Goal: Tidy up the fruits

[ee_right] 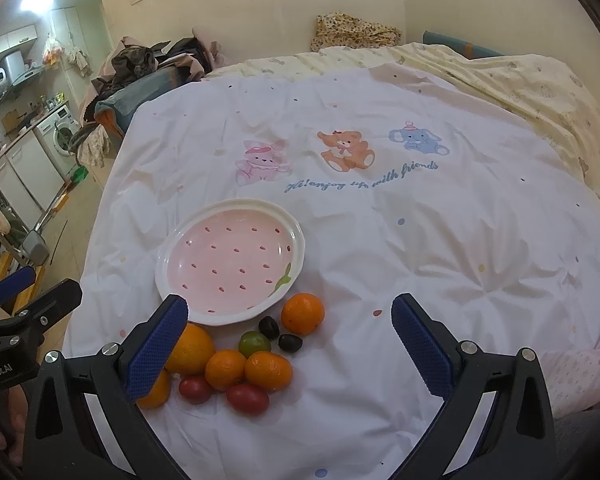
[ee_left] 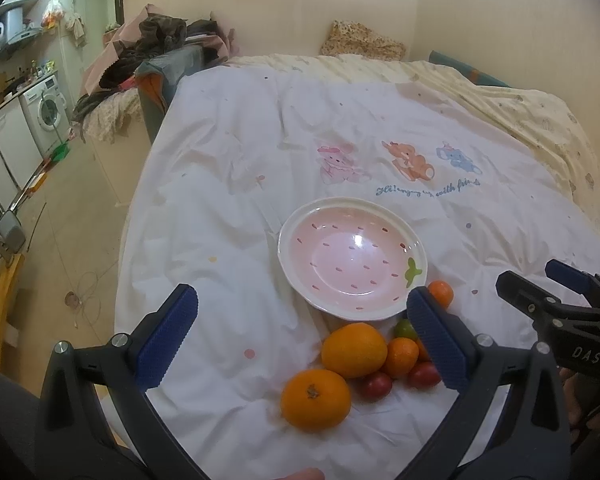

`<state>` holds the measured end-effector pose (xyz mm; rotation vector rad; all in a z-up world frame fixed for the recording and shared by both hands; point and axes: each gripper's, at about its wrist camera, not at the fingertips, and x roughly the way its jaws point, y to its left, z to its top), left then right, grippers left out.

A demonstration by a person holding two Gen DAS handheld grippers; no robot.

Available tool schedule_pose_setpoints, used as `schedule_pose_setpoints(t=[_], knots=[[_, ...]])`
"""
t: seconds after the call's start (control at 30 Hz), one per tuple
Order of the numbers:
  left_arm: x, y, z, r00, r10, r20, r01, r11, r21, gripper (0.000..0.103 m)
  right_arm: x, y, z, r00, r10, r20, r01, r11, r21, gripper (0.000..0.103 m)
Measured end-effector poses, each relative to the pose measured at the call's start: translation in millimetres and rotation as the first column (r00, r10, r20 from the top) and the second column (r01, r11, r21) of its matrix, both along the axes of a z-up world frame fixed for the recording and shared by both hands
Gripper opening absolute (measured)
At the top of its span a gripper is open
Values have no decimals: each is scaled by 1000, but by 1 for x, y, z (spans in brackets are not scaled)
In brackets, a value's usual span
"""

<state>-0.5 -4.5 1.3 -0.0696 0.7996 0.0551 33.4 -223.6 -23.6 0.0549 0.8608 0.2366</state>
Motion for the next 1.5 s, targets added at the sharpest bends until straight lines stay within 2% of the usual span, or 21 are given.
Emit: schedule_pose_setpoints(t=[1.5], knots=[[2,6,-4,1000,0,-12,-1,1000,-13,103,2,2,-2,1000,3,-12,-3,1000,20,103]])
